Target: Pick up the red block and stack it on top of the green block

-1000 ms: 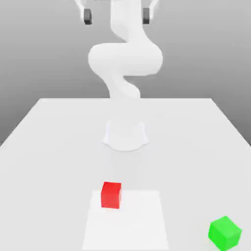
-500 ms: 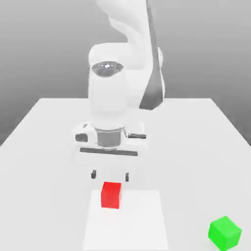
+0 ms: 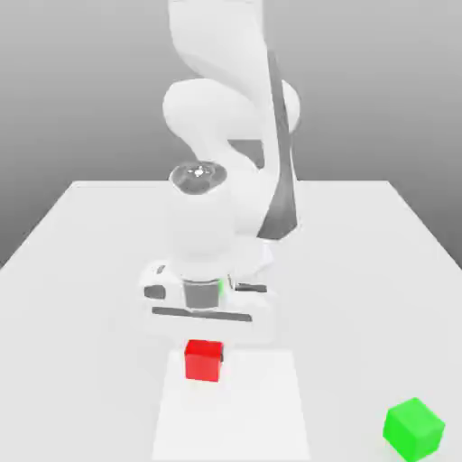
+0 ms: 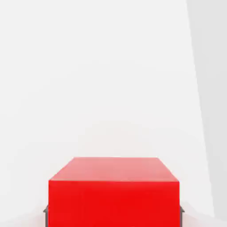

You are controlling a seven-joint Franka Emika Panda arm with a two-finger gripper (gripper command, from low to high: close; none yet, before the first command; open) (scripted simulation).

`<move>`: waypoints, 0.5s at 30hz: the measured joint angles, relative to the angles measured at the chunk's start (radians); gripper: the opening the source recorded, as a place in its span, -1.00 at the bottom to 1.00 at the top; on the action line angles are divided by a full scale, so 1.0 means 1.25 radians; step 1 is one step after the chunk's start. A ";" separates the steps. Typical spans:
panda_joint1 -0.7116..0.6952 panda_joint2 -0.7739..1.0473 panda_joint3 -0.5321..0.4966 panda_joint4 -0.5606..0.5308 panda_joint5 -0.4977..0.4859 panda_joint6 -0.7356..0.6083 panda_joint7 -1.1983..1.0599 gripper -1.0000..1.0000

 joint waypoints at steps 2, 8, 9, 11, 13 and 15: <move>-0.009 -0.057 0.007 -0.008 -0.008 -0.049 0.006 -1.00; 0.082 -0.054 0.052 0.100 -0.024 -0.155 -0.075 -1.00; 0.098 -0.040 0.064 0.129 -0.027 -0.170 -0.095 -1.00; 0.138 -0.011 0.088 0.186 -0.034 -0.198 -0.135 -1.00; 0.169 0.019 0.112 0.244 -0.041 -0.227 -0.175 -1.00; 0.194 0.049 0.139 0.302 -0.050 -0.255 -0.214 -1.00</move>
